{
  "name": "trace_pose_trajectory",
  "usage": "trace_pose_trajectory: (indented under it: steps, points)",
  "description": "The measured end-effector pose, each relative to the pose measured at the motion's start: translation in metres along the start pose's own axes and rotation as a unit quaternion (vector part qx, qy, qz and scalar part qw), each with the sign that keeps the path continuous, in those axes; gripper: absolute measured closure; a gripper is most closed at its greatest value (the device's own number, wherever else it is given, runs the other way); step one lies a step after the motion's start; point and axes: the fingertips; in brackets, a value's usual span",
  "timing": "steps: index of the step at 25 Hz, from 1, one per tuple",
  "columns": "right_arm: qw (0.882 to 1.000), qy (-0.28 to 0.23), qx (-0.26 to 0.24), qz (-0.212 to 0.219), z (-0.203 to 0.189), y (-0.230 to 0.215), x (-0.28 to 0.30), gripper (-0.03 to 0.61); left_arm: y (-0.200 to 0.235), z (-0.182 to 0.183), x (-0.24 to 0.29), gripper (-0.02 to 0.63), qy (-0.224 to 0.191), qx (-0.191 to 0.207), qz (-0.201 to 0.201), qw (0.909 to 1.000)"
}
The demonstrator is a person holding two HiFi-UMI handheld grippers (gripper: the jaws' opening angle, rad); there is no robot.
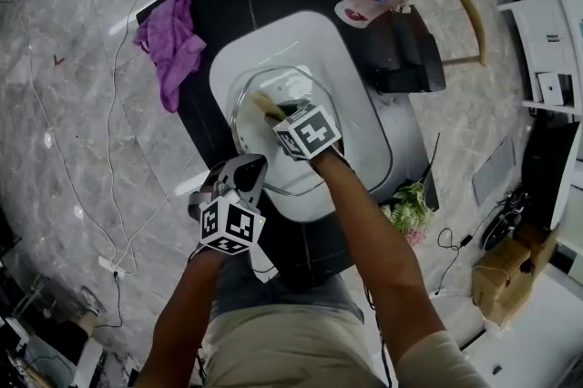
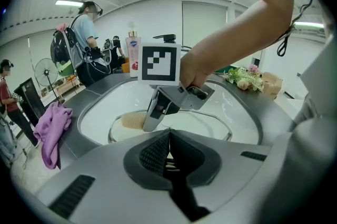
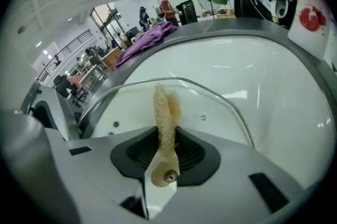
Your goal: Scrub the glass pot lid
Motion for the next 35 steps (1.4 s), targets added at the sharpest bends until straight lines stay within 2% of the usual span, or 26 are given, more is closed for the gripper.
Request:
trace_pose_trajectory:
  steps: [6, 10, 13, 18, 23, 26, 31, 35]
  points:
    - [0.996, 0.028, 0.033, -0.073, -0.031, -0.061, -0.001, 0.477, 0.0, 0.0, 0.0, 0.597, -0.002, 0.0, 0.002, 1.0]
    - [0.99, 0.082, 0.031, -0.112, -0.073, -0.09, -0.011, 0.479, 0.0, -0.001, 0.001, 0.597, 0.0, 0.002, 0.002, 1.0]
    - [0.984, 0.128, 0.027, -0.118, -0.105, -0.096, -0.022, 0.477, -0.001, -0.001, 0.002, 0.597, 0.003, 0.006, 0.002, 1.0]
    - [0.98, 0.178, 0.033, -0.083, -0.137, -0.077, -0.034, 0.477, -0.002, -0.001, 0.002, 0.597, 0.006, 0.007, 0.002, 1.0]
    - [0.974, 0.223, 0.04, -0.027, -0.15, -0.023, -0.043, 0.478, -0.002, -0.001, 0.005, 0.597, 0.01, 0.005, -0.001, 0.9999]
    - [0.977, 0.208, 0.039, -0.014, -0.146, -0.005, -0.042, 0.479, -0.004, -0.003, 0.007, 0.597, 0.019, 0.012, -0.008, 0.9997]
    - [0.976, 0.207, 0.056, 0.029, -0.145, 0.039, -0.049, 0.479, -0.008, -0.006, 0.008, 0.597, 0.031, 0.011, -0.016, 0.9993]
    - [0.977, 0.196, 0.05, 0.061, -0.135, 0.073, -0.058, 0.48, -0.014, -0.005, 0.008, 0.597, 0.037, 0.003, -0.046, 0.9982]
Point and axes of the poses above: the fingertips, and each gripper's own axes: x forward along the fingers, y to its left, z out of its top, and after that the axes turned 6 degrees about -x, right-handed
